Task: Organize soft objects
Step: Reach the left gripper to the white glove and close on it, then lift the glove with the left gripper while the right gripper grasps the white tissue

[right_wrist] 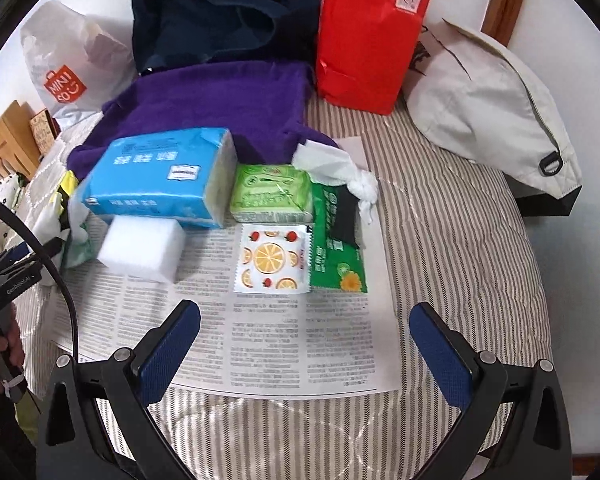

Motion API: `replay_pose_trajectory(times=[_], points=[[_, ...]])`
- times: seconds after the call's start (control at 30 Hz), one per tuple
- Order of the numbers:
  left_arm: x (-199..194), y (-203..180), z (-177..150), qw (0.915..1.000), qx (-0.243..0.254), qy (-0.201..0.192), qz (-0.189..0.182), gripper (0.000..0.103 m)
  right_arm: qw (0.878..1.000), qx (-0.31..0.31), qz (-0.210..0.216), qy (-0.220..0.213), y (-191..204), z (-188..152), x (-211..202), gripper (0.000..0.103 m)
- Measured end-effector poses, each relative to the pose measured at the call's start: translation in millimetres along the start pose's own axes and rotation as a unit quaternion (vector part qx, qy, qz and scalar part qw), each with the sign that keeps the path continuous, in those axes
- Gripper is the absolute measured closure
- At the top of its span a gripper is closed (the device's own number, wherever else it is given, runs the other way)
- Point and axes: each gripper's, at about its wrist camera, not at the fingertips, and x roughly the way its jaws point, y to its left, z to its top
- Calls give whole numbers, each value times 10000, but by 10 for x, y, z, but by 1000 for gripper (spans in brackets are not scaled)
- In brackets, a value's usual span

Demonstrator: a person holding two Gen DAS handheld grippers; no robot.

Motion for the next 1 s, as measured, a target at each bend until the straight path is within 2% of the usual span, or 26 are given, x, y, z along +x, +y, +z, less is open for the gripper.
replay_pose_trajectory(times=[0.07, 0.17, 0.37, 0.57, 0.67, 0.77, 1.0], points=[[6, 65, -1, 9996, -185, 59, -190, 74, 10000, 18, -24, 41, -30, 2, 37, 0], [-35, 109, -34, 9988, -350, 50, -350, 88, 10000, 48, -50, 34, -82, 8, 61, 0], [-247, 161, -51, 9981, -439, -38, -433, 91, 9998, 205, -72, -12, -210, 34, 96, 0], [-623, 145, 3, 9970, -433, -367, -530, 91, 9994, 324, -112, -46, -328, 38, 116, 0], [-805, 111, 81, 9960, -400, -584, -547, 91, 9992, 370, -123, -52, -368, 44, 128, 0], [-992, 42, 179, 9937, -330, -785, -734, 91, 9991, 412, -108, -72, -391, 51, 123, 0], [-1187, -62, 353, 9918, -142, -1002, -785, 91, 9990, 423, -34, -141, -401, 61, 126, 0]])
